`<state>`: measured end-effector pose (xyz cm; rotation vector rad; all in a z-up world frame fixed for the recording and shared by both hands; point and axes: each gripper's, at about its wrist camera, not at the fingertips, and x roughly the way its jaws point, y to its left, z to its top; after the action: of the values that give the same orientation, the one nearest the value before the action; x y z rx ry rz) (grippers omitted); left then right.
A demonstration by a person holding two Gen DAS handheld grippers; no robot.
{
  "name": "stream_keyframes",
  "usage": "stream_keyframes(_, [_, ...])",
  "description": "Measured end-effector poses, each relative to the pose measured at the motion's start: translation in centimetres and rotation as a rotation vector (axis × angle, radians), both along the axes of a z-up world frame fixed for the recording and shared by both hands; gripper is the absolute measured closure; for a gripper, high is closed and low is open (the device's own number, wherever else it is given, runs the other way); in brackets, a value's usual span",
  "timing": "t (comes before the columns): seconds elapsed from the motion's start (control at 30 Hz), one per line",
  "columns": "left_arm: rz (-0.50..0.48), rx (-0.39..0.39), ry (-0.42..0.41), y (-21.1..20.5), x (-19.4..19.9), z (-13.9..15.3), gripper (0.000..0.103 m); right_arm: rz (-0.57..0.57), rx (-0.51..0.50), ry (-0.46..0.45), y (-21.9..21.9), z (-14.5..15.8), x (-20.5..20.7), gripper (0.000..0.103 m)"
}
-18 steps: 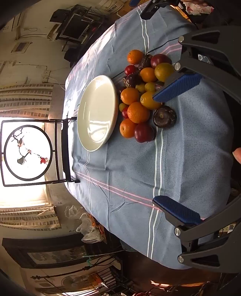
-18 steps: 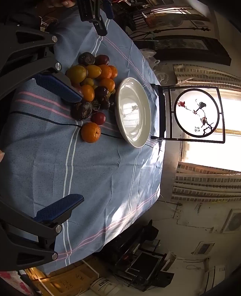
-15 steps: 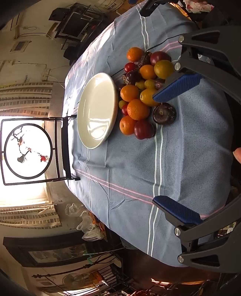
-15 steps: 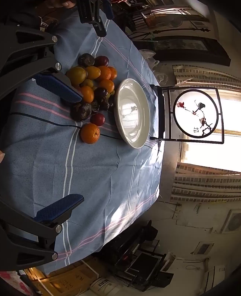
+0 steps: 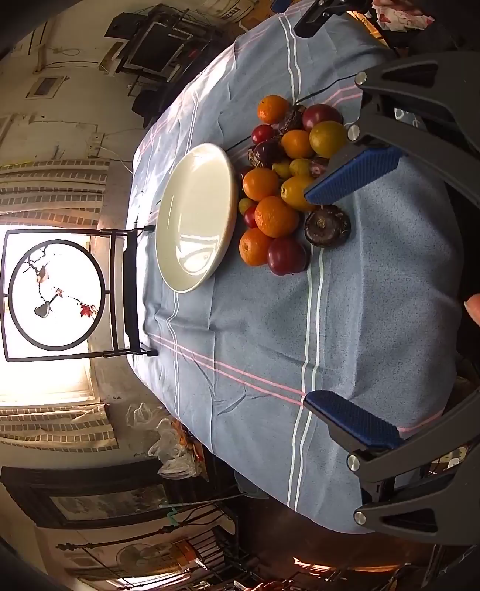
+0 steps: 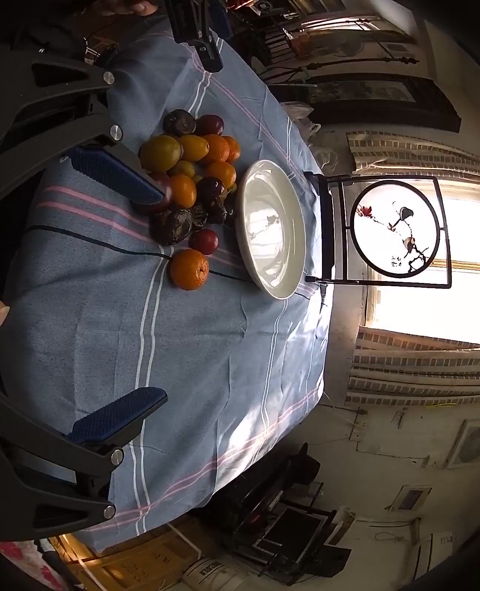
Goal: Organize fruits
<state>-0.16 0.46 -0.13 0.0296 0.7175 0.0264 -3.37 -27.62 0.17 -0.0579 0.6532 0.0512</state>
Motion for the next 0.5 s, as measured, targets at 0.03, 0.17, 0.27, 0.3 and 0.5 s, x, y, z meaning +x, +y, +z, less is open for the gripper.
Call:
stream_keyframes(0.03, [0.001,0.0,-0.001,-0.05,-0.03,-0.02,0.004,0.0,0.002,0.0,-0.12,0.02,-0.09,0.004])
stream_keyframes(0.17, [0.003,0.004,-0.003,-0.06,-0.06,0.04,0.004,0.0,-0.003,-0.009,0.03,0.21,-0.17,0.004])
stream_keyframes(0.27, [0.003,0.005,-0.003,0.04,-0.13,0.05,0.004,-0.005,0.0,-0.012,-0.14,0.21,-0.19,0.004])
stream_keyframes(0.3, [0.002,0.006,-0.003,0.02,-0.14,0.04,0.004,-0.007,0.001,-0.012,-0.16,0.17,-0.21,0.004])
stream_keyframes(0.5, [0.001,0.01,-0.001,0.01,-0.12,0.01,0.004,-0.009,0.005,-0.009,-0.32,0.02,-0.09,0.004])
